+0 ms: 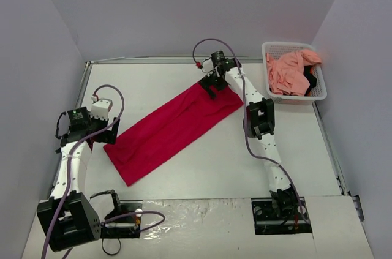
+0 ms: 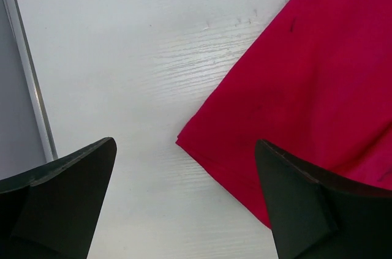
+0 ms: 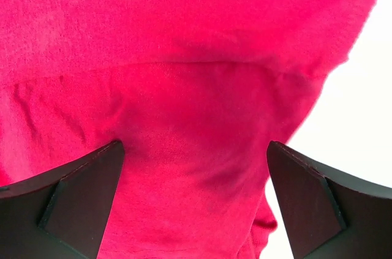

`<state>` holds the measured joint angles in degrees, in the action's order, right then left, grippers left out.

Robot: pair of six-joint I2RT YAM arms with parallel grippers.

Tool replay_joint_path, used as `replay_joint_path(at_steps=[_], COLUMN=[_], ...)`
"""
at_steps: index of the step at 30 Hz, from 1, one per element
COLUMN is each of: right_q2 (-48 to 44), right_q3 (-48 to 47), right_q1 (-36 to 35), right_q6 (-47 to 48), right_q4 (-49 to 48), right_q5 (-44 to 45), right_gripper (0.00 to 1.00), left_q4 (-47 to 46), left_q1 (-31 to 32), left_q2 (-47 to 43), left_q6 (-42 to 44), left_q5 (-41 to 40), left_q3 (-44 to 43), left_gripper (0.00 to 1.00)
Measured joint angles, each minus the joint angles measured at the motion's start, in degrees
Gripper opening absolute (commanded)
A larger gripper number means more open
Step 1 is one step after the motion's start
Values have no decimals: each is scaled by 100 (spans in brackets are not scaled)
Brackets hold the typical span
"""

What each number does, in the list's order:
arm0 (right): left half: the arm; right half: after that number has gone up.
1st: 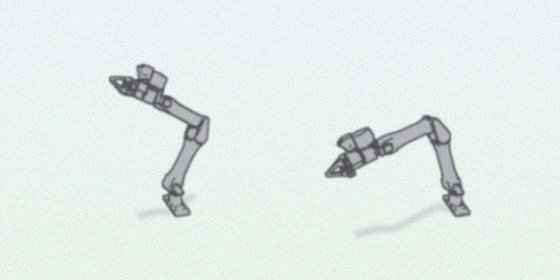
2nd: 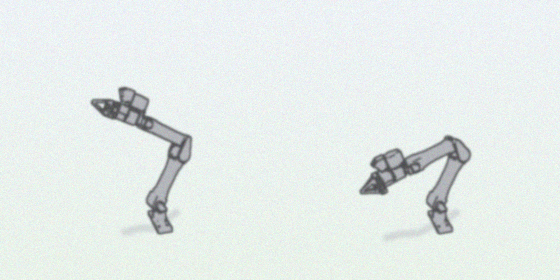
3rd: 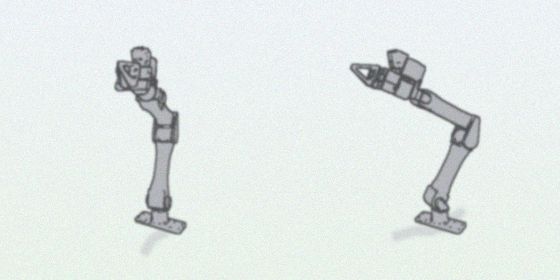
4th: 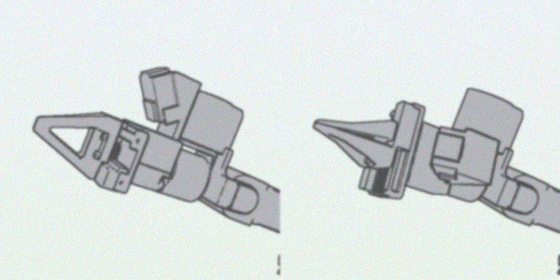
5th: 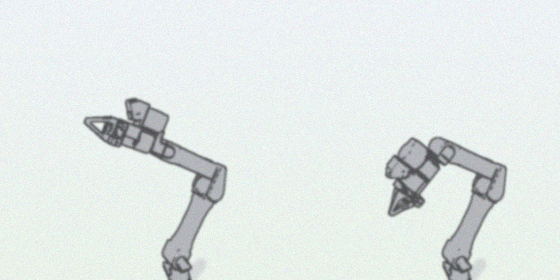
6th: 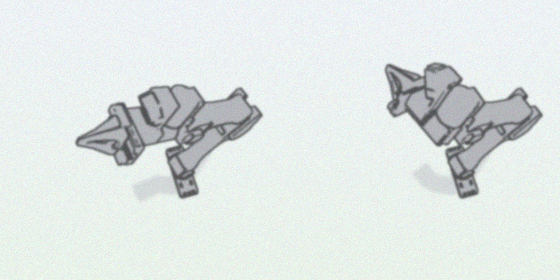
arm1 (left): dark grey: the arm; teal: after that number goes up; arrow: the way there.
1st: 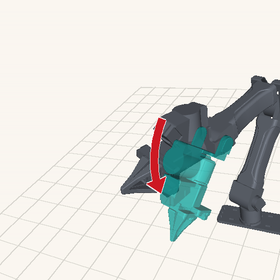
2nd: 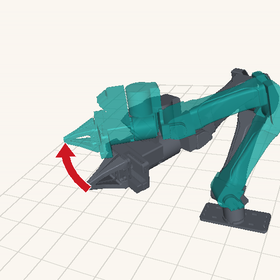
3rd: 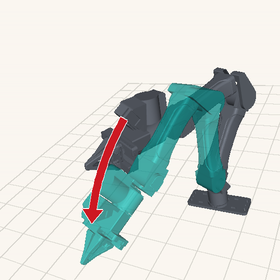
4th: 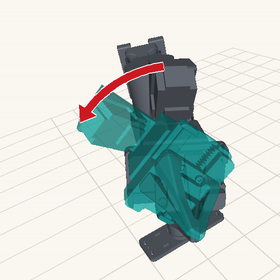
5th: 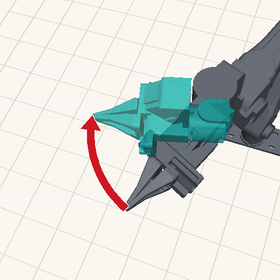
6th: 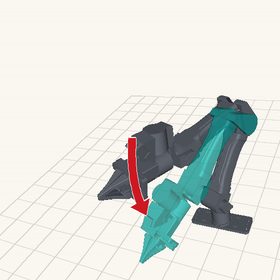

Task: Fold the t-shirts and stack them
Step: Rotate the tshirt 90 degrees

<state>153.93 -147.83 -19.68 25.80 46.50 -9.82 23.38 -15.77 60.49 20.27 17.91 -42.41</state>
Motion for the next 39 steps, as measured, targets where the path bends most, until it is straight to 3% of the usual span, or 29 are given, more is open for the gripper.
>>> replay_joint_path(at_steps=[12, 19, 24, 28, 39], right_q2=[-33, -553, -1744, -2347, -2026], right_q3=[570, 1443, 2688, 3018, 2743], right_q1=[-1261, -1554, -1961, -2452, -3287], right_q6=[428, 839, 658, 282, -317], right_q4=[-2277, -3012, -3062, -2881, -2055], right_q5=[3029, 4122, 3960, 3287, 1707], right_gripper=[100, 100, 100, 100, 100], left_q4=[-15, -20, -245, -468, -570], left_q1=[0, 0, -7, -190, -1062], left_q2=[118, 72, -227, -291, -160], left_q6=[2, 2, -120, -323, -723], left_q5=[-13, -7, -481, -1040, -1019], left_q3=[0, 2, 157, 219, 219], left_gripper=[97, 97, 95, 94, 94])
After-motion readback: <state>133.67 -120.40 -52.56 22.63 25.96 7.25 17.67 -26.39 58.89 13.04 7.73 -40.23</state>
